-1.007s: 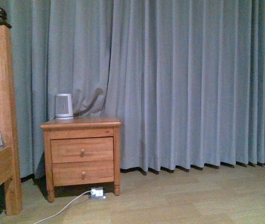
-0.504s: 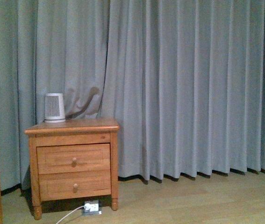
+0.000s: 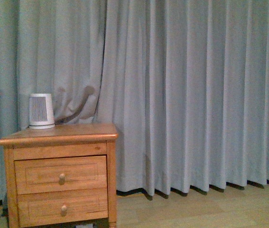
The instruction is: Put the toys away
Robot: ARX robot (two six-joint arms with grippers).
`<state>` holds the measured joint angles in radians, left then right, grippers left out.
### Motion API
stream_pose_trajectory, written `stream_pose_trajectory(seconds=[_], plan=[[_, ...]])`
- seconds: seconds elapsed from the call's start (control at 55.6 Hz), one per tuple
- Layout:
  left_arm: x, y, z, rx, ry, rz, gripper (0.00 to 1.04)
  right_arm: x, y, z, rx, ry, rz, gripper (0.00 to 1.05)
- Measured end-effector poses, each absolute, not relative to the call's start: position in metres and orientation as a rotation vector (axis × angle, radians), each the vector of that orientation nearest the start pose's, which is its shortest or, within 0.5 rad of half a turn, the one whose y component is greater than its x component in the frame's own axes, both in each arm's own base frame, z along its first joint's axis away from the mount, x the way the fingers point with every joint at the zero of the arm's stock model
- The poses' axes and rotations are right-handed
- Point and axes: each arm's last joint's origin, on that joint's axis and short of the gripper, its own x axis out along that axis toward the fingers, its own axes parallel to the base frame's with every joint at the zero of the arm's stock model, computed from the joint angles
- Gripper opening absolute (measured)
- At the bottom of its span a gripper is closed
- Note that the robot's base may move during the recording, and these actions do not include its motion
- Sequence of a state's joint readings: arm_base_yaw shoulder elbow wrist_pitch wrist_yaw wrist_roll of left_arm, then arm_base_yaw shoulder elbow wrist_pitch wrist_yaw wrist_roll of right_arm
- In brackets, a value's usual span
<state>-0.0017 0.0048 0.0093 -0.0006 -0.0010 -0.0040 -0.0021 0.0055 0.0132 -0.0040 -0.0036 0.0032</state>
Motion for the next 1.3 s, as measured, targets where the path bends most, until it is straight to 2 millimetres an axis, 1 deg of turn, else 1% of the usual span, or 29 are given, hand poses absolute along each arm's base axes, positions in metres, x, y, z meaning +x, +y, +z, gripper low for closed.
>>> stream_pose_trajectory(seconds=[1.295], plan=[[0.0974,-0.0001,0.1663,-0.004,-0.004,-0.001,0.98,0.0972,-0.0001,0.1672,0.003,-0.004,-0.002,0.05]])
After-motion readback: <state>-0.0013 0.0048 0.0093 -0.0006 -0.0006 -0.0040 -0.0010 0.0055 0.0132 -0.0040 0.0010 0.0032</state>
